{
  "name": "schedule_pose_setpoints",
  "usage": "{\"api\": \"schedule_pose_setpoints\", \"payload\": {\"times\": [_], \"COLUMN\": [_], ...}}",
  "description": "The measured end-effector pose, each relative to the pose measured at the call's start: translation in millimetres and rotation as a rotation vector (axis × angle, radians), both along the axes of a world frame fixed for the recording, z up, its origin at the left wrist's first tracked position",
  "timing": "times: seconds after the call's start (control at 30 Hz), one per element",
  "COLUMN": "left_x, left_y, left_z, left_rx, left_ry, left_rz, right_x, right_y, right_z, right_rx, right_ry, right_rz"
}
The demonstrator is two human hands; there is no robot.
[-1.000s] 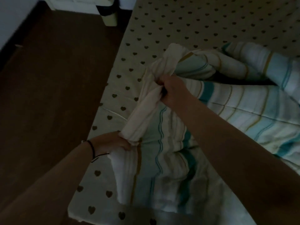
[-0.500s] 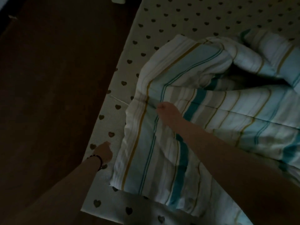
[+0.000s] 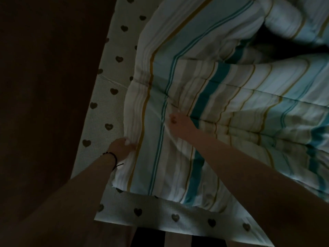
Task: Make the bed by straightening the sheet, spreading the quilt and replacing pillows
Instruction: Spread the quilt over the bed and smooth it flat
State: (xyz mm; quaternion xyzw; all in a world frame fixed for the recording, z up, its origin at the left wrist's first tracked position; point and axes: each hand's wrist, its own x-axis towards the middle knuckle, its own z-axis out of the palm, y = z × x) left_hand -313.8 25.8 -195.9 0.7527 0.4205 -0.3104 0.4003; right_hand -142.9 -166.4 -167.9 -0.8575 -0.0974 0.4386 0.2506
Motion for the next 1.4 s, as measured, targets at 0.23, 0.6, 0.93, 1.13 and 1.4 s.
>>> {"api": "schedule_pose_setpoints", "payload": {"times": [0.23, 0.6, 0.93, 1.13, 1.4], "left_x": [-90, -149, -50, -50, -30], "left_y": [53, 68, 45, -32, -177], "left_z": [37, 37, 53, 46, 48], "left_rx": [0.117, 0.355, 0.445, 0.271, 0.08], "left_ry": [-0.016, 0.126, -0.137, -0.274, -0.368], "left_rz": [0.067, -0.027, -0.262, -0.619, -0.96], "right_x": [-62, -92, -89, -94, -105], "right_y": [-12, -11, -34, -93, -208], "right_z": [-3, 2, 11, 5, -6], "right_rx": [-0.217, -0.093, -0.109, -0.148, -0.111], "right_ry": [-0.065, 0.04, 0.034, 0.003, -0.268], "right_rz": [0.318, 0.384, 0.222, 0.139, -0.076]}}
